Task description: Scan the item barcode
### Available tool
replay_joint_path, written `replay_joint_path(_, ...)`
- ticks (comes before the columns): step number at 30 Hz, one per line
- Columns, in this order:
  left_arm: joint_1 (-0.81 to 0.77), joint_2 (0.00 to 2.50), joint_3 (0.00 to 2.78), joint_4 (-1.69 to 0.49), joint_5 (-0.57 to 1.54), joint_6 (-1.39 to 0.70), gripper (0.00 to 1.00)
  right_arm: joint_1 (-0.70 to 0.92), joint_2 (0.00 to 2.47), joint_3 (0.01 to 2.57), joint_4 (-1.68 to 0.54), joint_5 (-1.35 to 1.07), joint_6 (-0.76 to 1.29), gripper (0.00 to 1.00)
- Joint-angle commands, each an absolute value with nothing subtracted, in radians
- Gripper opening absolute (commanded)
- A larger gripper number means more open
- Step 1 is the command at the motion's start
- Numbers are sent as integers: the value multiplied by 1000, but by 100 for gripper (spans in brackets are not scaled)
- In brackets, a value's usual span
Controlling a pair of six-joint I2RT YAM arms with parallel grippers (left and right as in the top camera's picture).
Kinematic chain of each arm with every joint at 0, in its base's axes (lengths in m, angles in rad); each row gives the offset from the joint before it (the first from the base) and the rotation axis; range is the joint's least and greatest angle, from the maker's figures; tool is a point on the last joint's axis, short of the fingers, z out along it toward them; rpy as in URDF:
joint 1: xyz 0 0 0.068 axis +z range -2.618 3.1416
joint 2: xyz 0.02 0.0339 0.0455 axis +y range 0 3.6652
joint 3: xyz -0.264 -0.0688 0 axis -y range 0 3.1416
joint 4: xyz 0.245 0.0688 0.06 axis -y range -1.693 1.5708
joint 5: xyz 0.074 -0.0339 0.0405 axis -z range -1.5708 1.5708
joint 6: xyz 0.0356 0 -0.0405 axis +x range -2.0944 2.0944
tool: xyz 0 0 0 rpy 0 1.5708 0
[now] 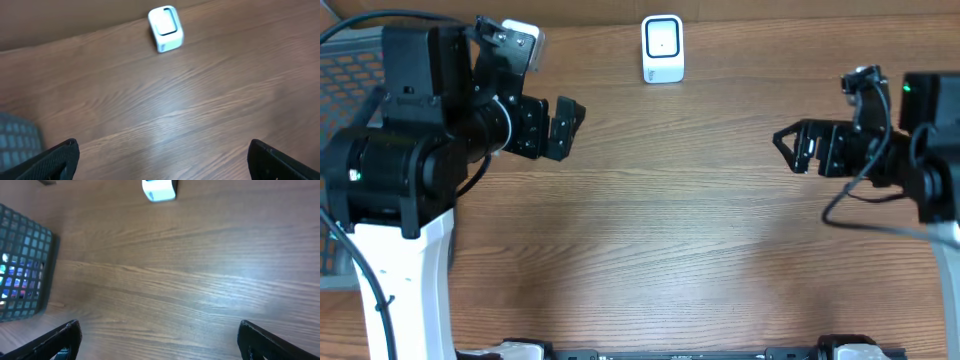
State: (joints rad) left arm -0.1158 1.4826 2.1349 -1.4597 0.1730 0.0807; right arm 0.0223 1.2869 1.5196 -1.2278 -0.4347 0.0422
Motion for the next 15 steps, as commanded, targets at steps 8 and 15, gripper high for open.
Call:
replay_joint_path(8,221,1477,2156,-1518,-125,-176,100,29,1383,1545,-1212,-457,52,100)
replay_joint_path(15,582,1501,2156,-1515,-101,-228,100,29,1424,1545,-1210,-429,51,100)
